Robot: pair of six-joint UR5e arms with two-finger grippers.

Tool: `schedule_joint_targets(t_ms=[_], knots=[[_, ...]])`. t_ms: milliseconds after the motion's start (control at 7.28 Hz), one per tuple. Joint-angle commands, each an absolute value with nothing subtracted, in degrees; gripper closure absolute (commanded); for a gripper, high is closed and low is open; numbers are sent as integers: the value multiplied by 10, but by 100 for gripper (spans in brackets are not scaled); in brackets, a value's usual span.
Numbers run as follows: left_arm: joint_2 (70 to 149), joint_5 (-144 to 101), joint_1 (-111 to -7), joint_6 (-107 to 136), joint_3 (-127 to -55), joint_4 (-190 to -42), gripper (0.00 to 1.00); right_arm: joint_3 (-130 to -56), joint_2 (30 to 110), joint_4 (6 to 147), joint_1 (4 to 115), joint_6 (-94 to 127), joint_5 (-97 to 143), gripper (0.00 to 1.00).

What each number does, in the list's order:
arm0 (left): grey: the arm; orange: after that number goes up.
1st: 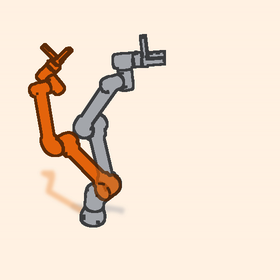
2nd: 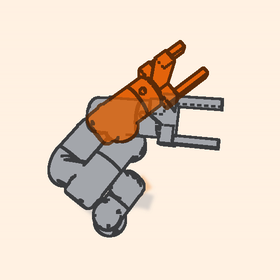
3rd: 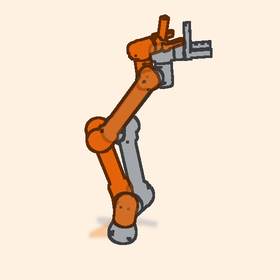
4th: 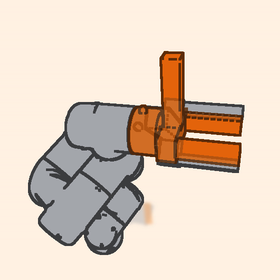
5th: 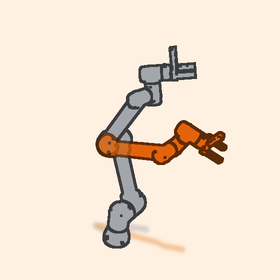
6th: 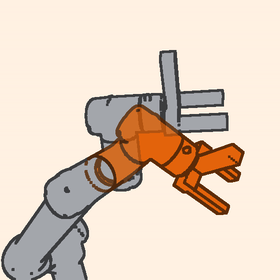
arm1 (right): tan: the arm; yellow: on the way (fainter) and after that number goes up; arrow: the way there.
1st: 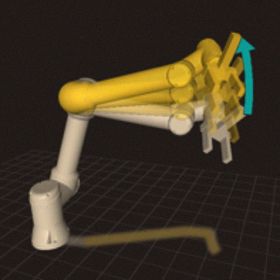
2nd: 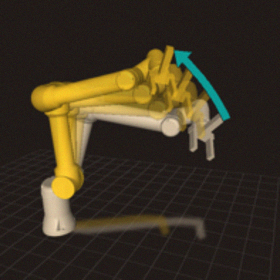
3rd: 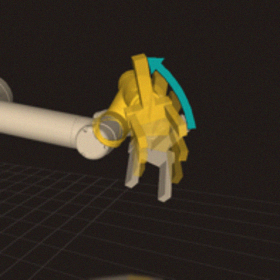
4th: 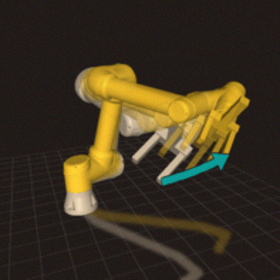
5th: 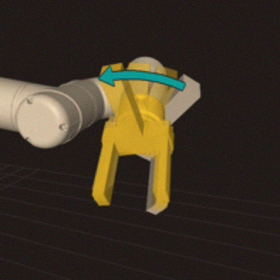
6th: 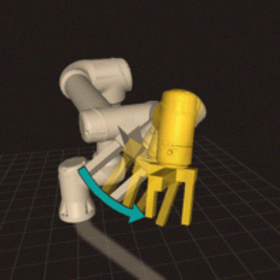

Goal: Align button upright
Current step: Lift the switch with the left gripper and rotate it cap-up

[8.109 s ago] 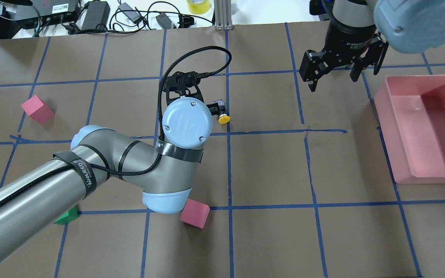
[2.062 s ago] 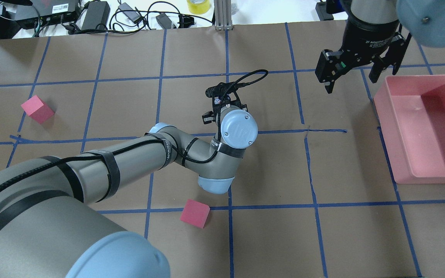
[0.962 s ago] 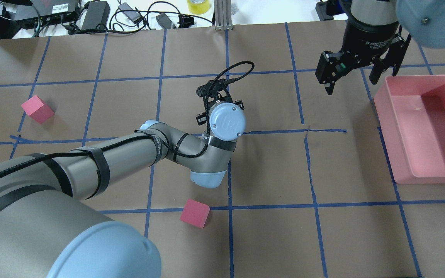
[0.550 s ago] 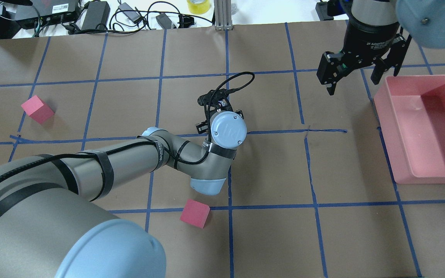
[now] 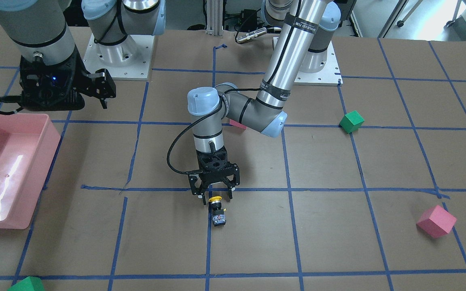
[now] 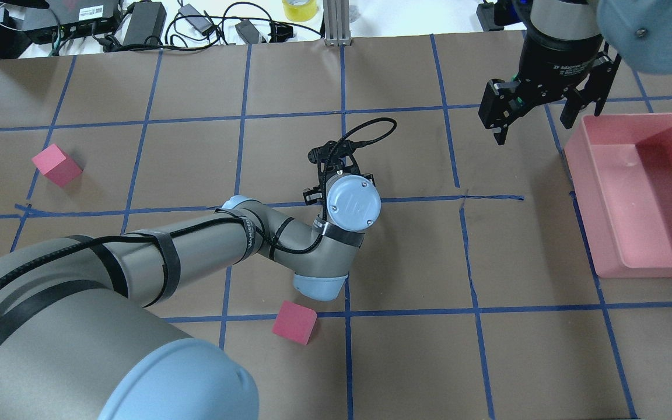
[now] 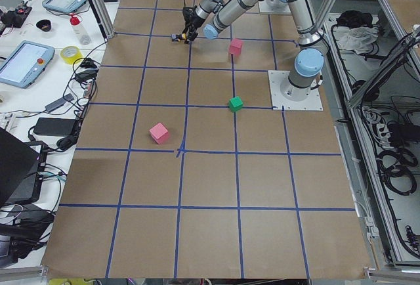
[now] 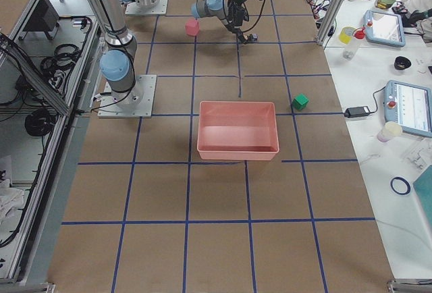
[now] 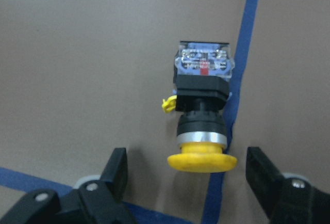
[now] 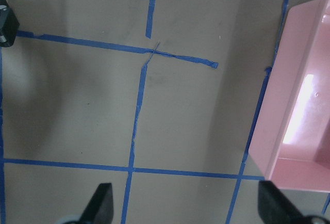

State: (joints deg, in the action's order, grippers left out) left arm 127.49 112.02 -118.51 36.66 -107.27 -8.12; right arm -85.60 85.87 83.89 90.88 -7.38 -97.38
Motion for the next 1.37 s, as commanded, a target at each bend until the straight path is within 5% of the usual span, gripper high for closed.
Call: schedule_joint_targets(t_ms=[0,962,1237], knots=[[1274,1119,-1186,356,-1071,-77,31,-856,859,839,909,-74,-974,0],[1258,1115,-1186,355,-1065,-70,69,-856,858,840,909,-74,-974,0],[1236,1115,-1185,360,-1037,-79,69,-856,858,841,909,-74,-973,0]])
